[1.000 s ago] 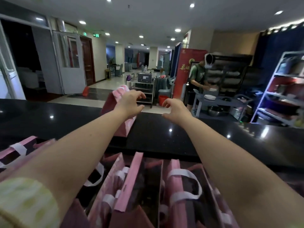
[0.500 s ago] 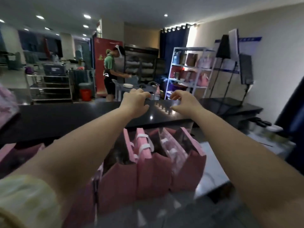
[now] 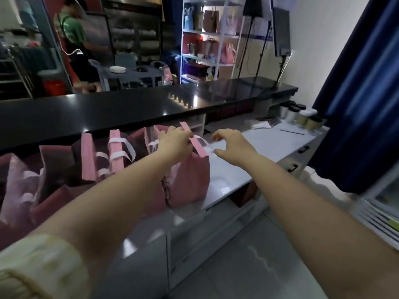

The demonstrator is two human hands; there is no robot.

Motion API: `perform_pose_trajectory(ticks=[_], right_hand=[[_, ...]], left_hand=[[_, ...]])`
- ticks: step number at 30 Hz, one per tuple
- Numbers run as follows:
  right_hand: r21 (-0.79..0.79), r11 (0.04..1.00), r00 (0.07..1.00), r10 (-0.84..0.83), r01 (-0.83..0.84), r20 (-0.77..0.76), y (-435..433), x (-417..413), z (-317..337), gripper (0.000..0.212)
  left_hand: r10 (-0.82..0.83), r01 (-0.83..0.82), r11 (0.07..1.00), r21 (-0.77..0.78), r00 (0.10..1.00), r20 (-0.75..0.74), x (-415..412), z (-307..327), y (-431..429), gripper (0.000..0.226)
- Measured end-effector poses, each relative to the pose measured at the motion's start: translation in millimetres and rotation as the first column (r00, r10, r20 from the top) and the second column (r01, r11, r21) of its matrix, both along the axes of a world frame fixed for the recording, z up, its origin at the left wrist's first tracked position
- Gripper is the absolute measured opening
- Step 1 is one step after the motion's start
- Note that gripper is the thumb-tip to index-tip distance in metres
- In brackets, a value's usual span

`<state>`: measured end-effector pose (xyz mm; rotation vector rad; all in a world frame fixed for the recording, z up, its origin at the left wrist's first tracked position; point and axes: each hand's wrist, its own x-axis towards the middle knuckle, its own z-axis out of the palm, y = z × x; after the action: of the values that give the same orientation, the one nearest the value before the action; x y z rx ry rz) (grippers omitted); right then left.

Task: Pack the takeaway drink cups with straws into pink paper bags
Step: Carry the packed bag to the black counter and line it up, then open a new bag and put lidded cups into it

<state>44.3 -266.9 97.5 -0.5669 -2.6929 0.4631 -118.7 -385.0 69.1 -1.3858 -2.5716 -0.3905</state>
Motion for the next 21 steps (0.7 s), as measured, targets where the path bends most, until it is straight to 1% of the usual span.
perform_pose_trajectory(ticks=[3, 6, 8, 10, 12, 14, 18, 19, 21], right_hand=[[-0.078, 0.996, 0.999, 0.032, -0.034, -0.03, 4, -12, -24, 0.029], [-0.077, 0.995, 0.997, 0.067, -0.068, -0.026, 4, -38, -39, 0.031], [-0.007, 0.995, 0.995, 0.095, -0.095, 0.007, 4, -58, -47, 0.03], [0.123, 0.983, 0.988, 0.123, -0.133, 0.09, 5, -76, -56, 0.034], [0.245, 0.954, 0.978, 0.134, -0.171, 0.16, 8, -90, -66, 0.038], [0.339, 0.919, 0.972, 0.147, -0.203, 0.183, 15, -100, -72, 0.033], [0.445, 0.859, 0.967, 0.243, -0.252, 0.078, 44, -114, -75, 0.024], [0.446, 0.859, 0.966, 0.253, -0.251, 0.056, 56, -117, -73, 0.022], [0.436, 0.867, 0.969, 0.242, -0.243, 0.059, 79, -120, -68, 0.02]], left_hand=[[0.022, -0.021, 0.999, -0.039, 0.999, 0.042, -8, -14, 5, 0.035], [0.039, -0.038, 0.998, -0.058, 0.999, 0.023, -34, -10, 12, 0.033], [0.059, -0.06, 0.996, -0.071, 0.998, -0.02, -56, -5, 19, 0.036], [0.083, -0.087, 0.992, -0.097, 0.996, -0.037, -78, -6, 25, 0.038], [0.108, -0.115, 0.983, -0.142, 0.992, -0.06, -98, -10, 32, 0.036], [0.127, -0.142, 0.969, -0.203, 0.988, -0.084, -115, -15, 42, 0.036], [0.168, -0.186, 0.945, -0.27, 0.982, -0.089, -144, -16, 72, 0.029], [0.176, -0.198, 0.941, -0.274, 0.979, -0.1, -150, -15, 80, 0.026], [0.188, -0.218, 0.937, -0.273, 0.973, -0.134, -160, -13, 97, 0.02]])
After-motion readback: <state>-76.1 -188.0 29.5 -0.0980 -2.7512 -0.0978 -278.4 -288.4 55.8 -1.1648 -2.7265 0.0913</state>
